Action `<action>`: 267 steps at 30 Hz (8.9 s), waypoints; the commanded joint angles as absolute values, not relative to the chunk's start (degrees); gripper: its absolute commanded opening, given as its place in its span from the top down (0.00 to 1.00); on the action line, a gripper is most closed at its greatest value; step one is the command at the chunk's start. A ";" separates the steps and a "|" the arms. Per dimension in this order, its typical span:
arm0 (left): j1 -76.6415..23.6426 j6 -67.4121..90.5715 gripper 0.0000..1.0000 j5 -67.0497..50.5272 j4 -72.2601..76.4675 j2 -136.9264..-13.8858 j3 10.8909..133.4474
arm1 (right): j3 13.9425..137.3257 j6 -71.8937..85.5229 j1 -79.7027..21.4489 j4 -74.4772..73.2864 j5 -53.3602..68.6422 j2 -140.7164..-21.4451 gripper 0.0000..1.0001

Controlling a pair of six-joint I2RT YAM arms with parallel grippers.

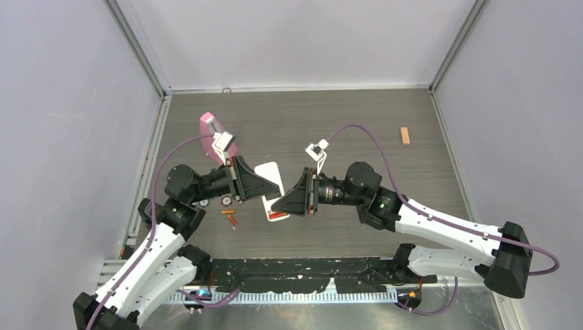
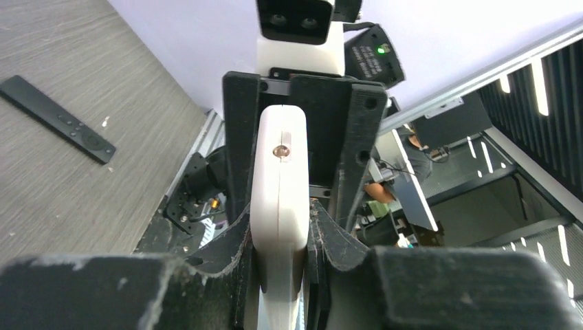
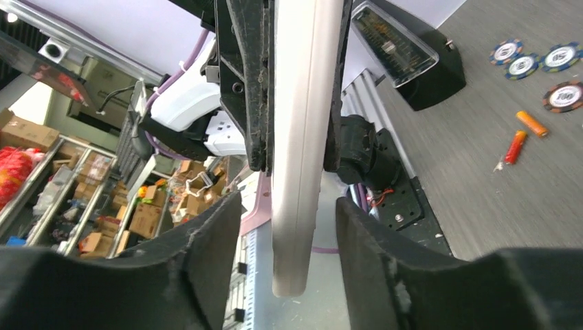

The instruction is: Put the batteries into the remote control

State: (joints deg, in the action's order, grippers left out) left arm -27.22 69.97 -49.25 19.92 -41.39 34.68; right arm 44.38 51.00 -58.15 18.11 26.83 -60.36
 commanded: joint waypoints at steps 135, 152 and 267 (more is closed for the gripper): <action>-24.86 71.95 1.00 -53.28 38.73 -56.63 22.26 | 76.05 -6.22 -75.70 -50.88 -14.38 -66.15 0.95; -25.84 75.17 1.00 -59.98 47.38 -64.41 21.83 | 84.78 -10.46 -79.19 -56.75 -10.81 -76.34 0.95; -28.73 83.68 1.00 -42.29 46.49 -53.12 22.79 | 51.54 64.52 -57.67 -18.23 -4.90 -44.92 0.12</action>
State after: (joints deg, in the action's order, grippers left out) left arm -28.56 80.09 -49.10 42.81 -56.36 22.37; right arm 56.73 43.68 -58.11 -30.48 -5.50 -46.68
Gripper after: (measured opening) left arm 0.231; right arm 0.874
